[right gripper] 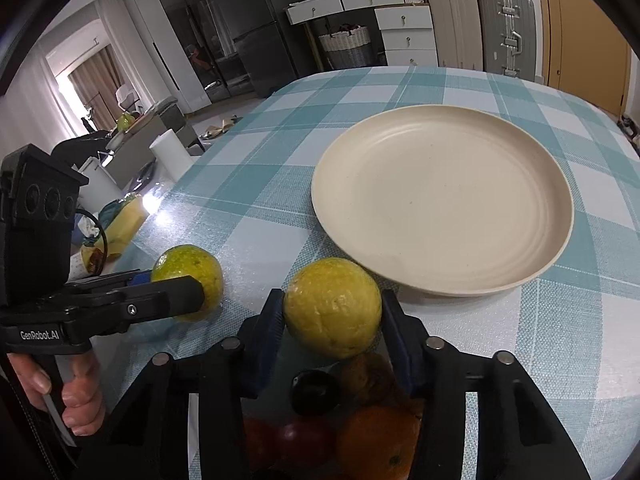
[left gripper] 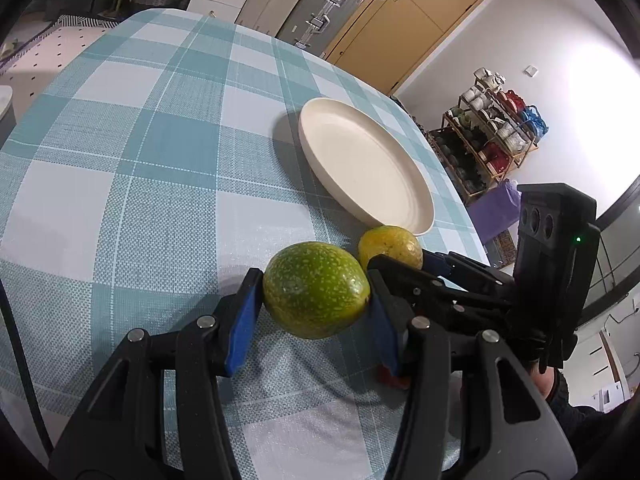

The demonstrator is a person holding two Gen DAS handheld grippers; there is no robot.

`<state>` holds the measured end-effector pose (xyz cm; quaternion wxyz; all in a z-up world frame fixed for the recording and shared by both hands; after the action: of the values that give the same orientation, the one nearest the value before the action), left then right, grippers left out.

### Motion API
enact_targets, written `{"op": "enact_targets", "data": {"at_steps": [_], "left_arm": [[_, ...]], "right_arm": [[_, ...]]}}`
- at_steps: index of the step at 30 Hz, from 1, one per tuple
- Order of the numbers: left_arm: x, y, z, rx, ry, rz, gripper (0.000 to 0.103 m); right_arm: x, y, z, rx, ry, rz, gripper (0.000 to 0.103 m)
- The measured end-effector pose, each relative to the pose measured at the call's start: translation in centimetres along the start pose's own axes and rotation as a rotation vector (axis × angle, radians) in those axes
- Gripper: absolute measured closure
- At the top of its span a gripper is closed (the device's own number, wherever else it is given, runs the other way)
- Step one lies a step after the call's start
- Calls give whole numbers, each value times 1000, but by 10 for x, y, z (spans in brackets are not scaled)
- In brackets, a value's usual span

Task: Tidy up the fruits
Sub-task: 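Carry both held fruits over the cream plate and lower them onto it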

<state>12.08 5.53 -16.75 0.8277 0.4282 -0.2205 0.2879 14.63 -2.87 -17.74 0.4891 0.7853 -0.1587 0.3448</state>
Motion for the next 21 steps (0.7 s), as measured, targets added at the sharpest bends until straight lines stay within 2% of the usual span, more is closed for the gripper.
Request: {"op": "enact_targets", "data": {"at_steps": [11, 21], "left_arm": [[12, 0, 14, 12, -29, 9, 55], [59, -17, 43, -7, -52, 43, 55]], "right_arm": [[13, 22, 4, 70, -45, 84, 55], [49, 50, 29, 91, -64, 184, 55]]}}
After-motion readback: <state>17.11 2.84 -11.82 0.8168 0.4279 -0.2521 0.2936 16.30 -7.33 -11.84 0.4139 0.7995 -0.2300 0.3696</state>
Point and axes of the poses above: each gripper's, at about its wrist camera, not at the fingertips, and y roughly against the way its jaws point, z to its right, x to its top, the point moved 8 cm from there along -y, roughly the way its jaws point, and after that the axes turned 9 degrees about z, right-handed, at the moved point
